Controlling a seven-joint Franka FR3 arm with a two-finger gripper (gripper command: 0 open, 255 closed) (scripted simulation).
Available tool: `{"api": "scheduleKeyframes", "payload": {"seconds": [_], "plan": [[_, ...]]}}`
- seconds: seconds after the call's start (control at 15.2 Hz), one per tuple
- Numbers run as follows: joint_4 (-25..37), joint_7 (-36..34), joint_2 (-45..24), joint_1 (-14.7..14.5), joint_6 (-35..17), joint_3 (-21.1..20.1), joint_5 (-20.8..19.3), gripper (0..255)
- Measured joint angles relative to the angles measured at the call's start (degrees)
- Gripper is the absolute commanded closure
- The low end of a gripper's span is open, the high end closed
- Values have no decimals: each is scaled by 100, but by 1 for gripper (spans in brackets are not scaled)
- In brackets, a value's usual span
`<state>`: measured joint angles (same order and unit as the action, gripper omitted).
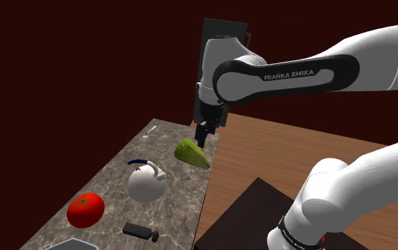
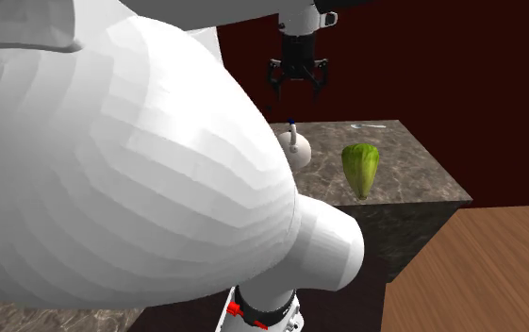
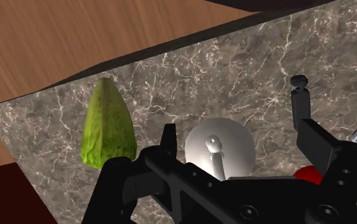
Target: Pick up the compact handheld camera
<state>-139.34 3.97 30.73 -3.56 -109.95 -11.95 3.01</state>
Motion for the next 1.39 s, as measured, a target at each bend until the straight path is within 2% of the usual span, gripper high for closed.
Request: {"api": "scheduleKeyframes", "payload": {"seconds": [0.66, 0.99, 1.39], "plan": [[94, -579, -1814, -179, -1469, -689, -141, 0], [380, -999, -2915, -256, -2108, -946, -521, 0], [928, -1568, -4180, -505, -2569, -1058, -1131, 0]]}}
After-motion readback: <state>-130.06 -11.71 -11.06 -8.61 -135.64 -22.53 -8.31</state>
